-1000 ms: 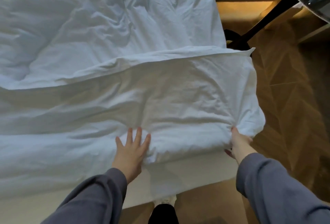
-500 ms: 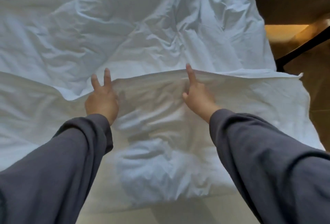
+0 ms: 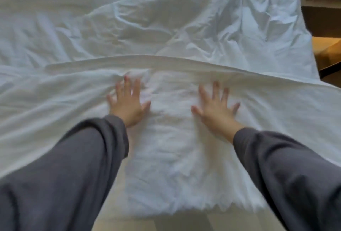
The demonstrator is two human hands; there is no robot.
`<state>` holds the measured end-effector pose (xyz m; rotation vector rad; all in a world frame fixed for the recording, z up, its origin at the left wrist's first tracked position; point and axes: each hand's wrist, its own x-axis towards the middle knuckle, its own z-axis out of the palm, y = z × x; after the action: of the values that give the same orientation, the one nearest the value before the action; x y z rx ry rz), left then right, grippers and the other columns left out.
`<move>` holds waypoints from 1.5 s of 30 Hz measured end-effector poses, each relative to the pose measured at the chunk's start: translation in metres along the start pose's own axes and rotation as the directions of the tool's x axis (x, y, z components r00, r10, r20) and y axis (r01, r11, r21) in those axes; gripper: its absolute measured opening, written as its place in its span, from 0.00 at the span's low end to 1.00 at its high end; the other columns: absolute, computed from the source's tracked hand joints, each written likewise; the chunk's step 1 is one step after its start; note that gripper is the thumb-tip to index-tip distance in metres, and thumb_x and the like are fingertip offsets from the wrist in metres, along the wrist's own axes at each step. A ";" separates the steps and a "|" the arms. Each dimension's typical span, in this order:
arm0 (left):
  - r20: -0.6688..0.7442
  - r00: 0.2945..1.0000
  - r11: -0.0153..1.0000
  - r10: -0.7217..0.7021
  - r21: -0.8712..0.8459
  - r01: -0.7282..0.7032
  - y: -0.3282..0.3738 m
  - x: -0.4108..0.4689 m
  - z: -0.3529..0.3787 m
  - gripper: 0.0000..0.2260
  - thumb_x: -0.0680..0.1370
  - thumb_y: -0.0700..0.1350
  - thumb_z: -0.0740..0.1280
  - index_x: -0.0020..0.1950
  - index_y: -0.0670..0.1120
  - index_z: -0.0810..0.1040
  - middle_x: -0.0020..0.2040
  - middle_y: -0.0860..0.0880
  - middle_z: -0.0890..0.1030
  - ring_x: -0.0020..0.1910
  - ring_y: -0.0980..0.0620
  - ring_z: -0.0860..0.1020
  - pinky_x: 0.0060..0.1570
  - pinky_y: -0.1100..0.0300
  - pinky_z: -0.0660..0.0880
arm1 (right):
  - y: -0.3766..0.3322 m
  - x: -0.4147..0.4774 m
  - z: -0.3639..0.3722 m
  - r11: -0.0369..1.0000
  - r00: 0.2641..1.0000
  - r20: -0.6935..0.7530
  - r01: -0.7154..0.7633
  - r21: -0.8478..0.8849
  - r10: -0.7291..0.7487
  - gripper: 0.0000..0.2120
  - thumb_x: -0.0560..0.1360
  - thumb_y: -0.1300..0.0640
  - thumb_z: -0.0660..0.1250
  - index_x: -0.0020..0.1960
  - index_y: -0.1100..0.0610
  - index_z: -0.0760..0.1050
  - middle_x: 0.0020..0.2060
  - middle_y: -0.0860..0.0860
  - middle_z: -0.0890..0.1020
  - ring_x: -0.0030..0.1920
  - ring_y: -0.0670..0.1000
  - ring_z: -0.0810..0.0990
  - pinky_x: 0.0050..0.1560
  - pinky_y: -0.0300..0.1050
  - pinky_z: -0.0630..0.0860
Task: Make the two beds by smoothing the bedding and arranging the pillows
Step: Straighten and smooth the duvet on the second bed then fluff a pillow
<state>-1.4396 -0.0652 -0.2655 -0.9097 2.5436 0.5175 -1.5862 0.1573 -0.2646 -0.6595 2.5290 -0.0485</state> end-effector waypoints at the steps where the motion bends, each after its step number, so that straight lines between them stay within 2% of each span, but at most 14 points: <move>1: 0.026 1.000 0.997 -0.016 0.080 0.014 -0.014 -0.010 0.024 0.36 0.79 0.65 0.50 0.79 0.53 0.35 0.78 0.48 0.31 0.77 0.43 0.35 0.72 0.34 0.41 | -0.001 -0.004 0.027 0.997 0.998 0.057 0.019 -0.076 -0.014 0.35 0.78 0.33 0.49 0.77 0.39 0.35 0.76 0.51 0.30 0.75 0.63 0.31 0.65 0.79 0.40; 4: -0.040 0.998 0.991 0.044 0.129 -0.039 -0.045 -0.019 0.074 0.37 0.78 0.67 0.48 0.79 0.51 0.37 0.78 0.48 0.33 0.77 0.46 0.34 0.72 0.37 0.36 | 0.002 0.003 0.082 0.991 0.999 0.041 -0.005 -0.133 0.010 0.35 0.77 0.31 0.44 0.76 0.41 0.31 0.74 0.51 0.26 0.74 0.62 0.27 0.64 0.79 0.35; 9: -0.118 0.982 0.984 0.144 0.122 -0.129 -0.055 -0.026 0.088 0.34 0.79 0.65 0.46 0.79 0.51 0.39 0.79 0.48 0.36 0.78 0.47 0.36 0.72 0.40 0.33 | 0.007 -0.001 0.088 0.985 1.000 0.004 -0.027 -0.171 0.029 0.34 0.78 0.33 0.45 0.77 0.41 0.34 0.77 0.50 0.31 0.76 0.59 0.31 0.66 0.76 0.35; 12: 0.038 0.981 0.960 0.189 0.204 -0.193 -0.074 -0.071 0.083 0.36 0.74 0.65 0.35 0.80 0.51 0.40 0.79 0.49 0.36 0.78 0.49 0.36 0.72 0.39 0.35 | 0.002 -0.049 0.085 0.985 0.994 0.081 -0.056 -0.165 0.070 0.32 0.80 0.38 0.45 0.79 0.44 0.35 0.77 0.50 0.33 0.77 0.57 0.33 0.70 0.73 0.39; 14: 0.175 0.973 0.946 0.148 0.262 -0.191 -0.092 -0.104 0.070 0.37 0.72 0.65 0.32 0.80 0.52 0.40 0.80 0.50 0.37 0.78 0.49 0.37 0.72 0.36 0.36 | -0.011 -0.092 0.093 0.985 0.979 0.178 -0.067 -0.161 0.096 0.32 0.81 0.39 0.44 0.79 0.45 0.35 0.77 0.51 0.33 0.77 0.58 0.33 0.72 0.71 0.41; 17: 0.301 0.953 0.950 0.047 0.281 -0.136 -0.124 -0.145 0.036 0.30 0.81 0.62 0.43 0.80 0.51 0.42 0.80 0.50 0.40 0.78 0.49 0.39 0.72 0.35 0.39 | -0.050 -0.146 0.094 0.989 0.946 0.315 -0.039 -0.143 0.082 0.32 0.81 0.39 0.45 0.79 0.46 0.36 0.78 0.52 0.35 0.77 0.60 0.36 0.72 0.70 0.45; 20: 0.305 0.950 0.965 -0.074 0.260 -0.008 -0.167 -0.170 -0.007 0.29 0.83 0.60 0.45 0.80 0.51 0.42 0.80 0.50 0.40 0.78 0.47 0.40 0.73 0.36 0.42 | -0.108 -0.155 0.079 0.979 0.949 0.310 0.120 -0.167 -0.063 0.31 0.82 0.40 0.46 0.79 0.46 0.38 0.78 0.52 0.38 0.78 0.60 0.39 0.72 0.69 0.49; 23: 0.267 0.948 0.962 -0.176 0.252 0.108 -0.215 -0.187 -0.039 0.29 0.82 0.61 0.45 0.80 0.51 0.42 0.80 0.49 0.40 0.78 0.46 0.41 0.73 0.36 0.43 | -0.180 -0.154 0.066 0.951 0.934 0.290 0.262 -0.161 -0.209 0.29 0.82 0.41 0.45 0.79 0.44 0.36 0.78 0.52 0.36 0.77 0.60 0.36 0.73 0.70 0.45; 27: 0.215 0.954 0.950 -0.208 0.276 0.145 -0.266 -0.207 -0.056 0.29 0.82 0.60 0.45 0.80 0.51 0.40 0.80 0.49 0.38 0.78 0.46 0.39 0.74 0.37 0.45 | -0.259 -0.161 0.065 0.922 0.908 0.283 0.360 -0.144 -0.310 0.29 0.82 0.40 0.44 0.78 0.43 0.35 0.78 0.51 0.34 0.77 0.61 0.34 0.71 0.73 0.44; 32: 0.037 0.995 0.937 -0.091 0.341 0.073 -0.360 -0.169 -0.072 0.30 0.82 0.59 0.46 0.80 0.50 0.38 0.79 0.48 0.36 0.77 0.44 0.36 0.73 0.37 0.44 | -0.349 -0.129 0.078 0.947 0.951 0.142 0.294 -0.129 -0.276 0.30 0.82 0.40 0.47 0.78 0.41 0.35 0.78 0.51 0.35 0.77 0.61 0.35 0.69 0.75 0.46; 36: -0.056 0.994 0.892 0.092 0.448 -0.057 -0.458 -0.102 -0.077 0.30 0.81 0.61 0.44 0.79 0.52 0.39 0.80 0.48 0.38 0.78 0.43 0.36 0.71 0.33 0.43 | -0.421 -0.082 0.114 0.999 1.000 0.004 0.030 -0.041 -0.029 0.30 0.80 0.37 0.46 0.77 0.39 0.35 0.78 0.49 0.36 0.77 0.62 0.38 0.68 0.77 0.48; 38: -0.053 0.992 0.894 0.116 0.441 -0.081 -0.522 -0.079 -0.076 0.30 0.80 0.64 0.43 0.79 0.55 0.40 0.80 0.49 0.40 0.78 0.42 0.38 0.69 0.30 0.43 | -0.476 -0.068 0.148 0.995 0.995 -0.031 -0.098 0.002 0.098 0.32 0.79 0.34 0.44 0.77 0.40 0.35 0.78 0.50 0.35 0.77 0.63 0.37 0.67 0.79 0.46; 40: -0.092 0.991 0.918 0.092 0.394 -0.049 -0.597 -0.066 -0.072 0.31 0.79 0.66 0.44 0.79 0.57 0.41 0.80 0.51 0.40 0.78 0.43 0.38 0.68 0.28 0.43 | -0.548 -0.059 0.188 0.991 0.988 -0.083 -0.132 0.015 0.132 0.32 0.79 0.35 0.43 0.77 0.42 0.34 0.77 0.52 0.34 0.76 0.63 0.35 0.66 0.79 0.42; 45: -0.258 0.953 0.913 -0.157 0.330 0.240 -0.788 -0.053 -0.082 0.33 0.76 0.70 0.37 0.78 0.58 0.36 0.79 0.51 0.36 0.78 0.43 0.38 0.66 0.26 0.43 | -0.747 -0.032 0.253 0.997 0.970 -0.227 0.077 -0.031 -0.083 0.33 0.78 0.36 0.45 0.78 0.42 0.36 0.78 0.54 0.37 0.76 0.65 0.34 0.64 0.80 0.38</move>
<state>-0.9007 -0.6440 -0.3352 -1.1219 2.5764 -0.1211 -1.1041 -0.4620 -0.3476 -0.8060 2.7247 -0.1319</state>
